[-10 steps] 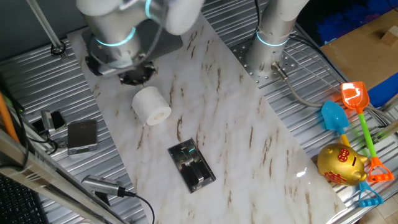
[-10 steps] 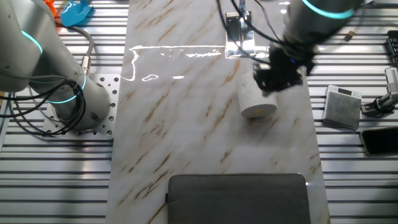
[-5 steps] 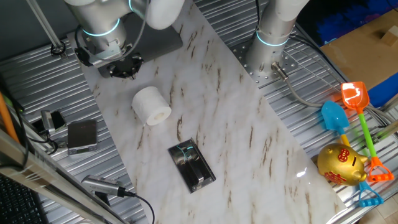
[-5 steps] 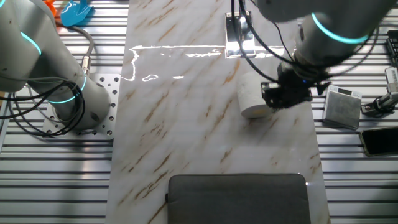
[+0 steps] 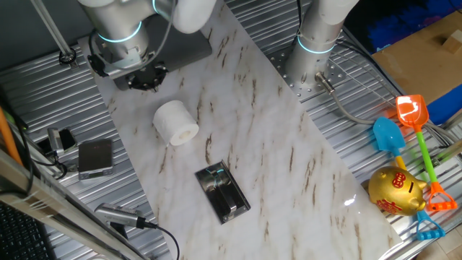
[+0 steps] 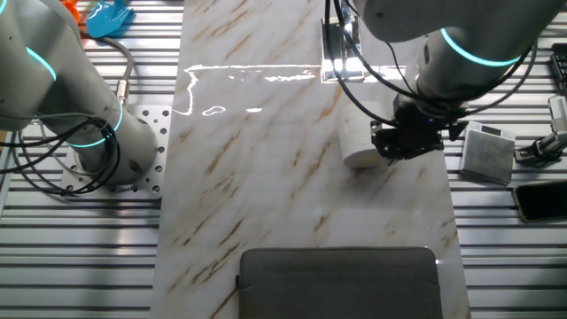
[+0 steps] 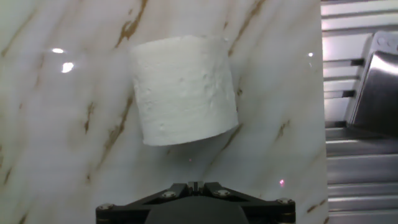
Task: Take the roll of paper down from the shelf
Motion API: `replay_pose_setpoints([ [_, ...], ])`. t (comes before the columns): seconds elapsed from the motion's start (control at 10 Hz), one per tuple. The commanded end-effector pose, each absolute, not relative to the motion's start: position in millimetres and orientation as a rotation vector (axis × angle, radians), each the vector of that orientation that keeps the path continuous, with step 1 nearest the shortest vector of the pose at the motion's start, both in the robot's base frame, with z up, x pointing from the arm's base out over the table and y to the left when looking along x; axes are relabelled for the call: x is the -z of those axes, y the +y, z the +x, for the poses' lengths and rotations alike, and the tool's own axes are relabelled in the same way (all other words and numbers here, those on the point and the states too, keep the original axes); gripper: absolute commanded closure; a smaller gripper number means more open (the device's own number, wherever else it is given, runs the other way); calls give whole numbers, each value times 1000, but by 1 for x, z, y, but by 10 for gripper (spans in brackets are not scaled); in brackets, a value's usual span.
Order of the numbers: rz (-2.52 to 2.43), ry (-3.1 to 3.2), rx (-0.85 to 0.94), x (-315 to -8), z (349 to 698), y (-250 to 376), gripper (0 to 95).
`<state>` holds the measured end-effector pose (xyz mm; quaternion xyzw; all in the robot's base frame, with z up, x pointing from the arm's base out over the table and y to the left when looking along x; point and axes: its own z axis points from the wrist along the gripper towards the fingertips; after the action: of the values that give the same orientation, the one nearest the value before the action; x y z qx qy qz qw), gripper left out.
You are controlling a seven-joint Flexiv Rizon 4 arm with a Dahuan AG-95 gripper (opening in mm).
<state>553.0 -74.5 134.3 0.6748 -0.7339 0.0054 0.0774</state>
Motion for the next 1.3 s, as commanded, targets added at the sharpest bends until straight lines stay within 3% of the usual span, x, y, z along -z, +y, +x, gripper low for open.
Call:
replay_pose_setpoints([
  [0.1,1931,-2285,-26,-135,553,-75,950],
  [0.6,1943,-2290,-9,-128,564,-91,950],
  [1.3,2026,-2326,-6,-91,576,-122,950],
])
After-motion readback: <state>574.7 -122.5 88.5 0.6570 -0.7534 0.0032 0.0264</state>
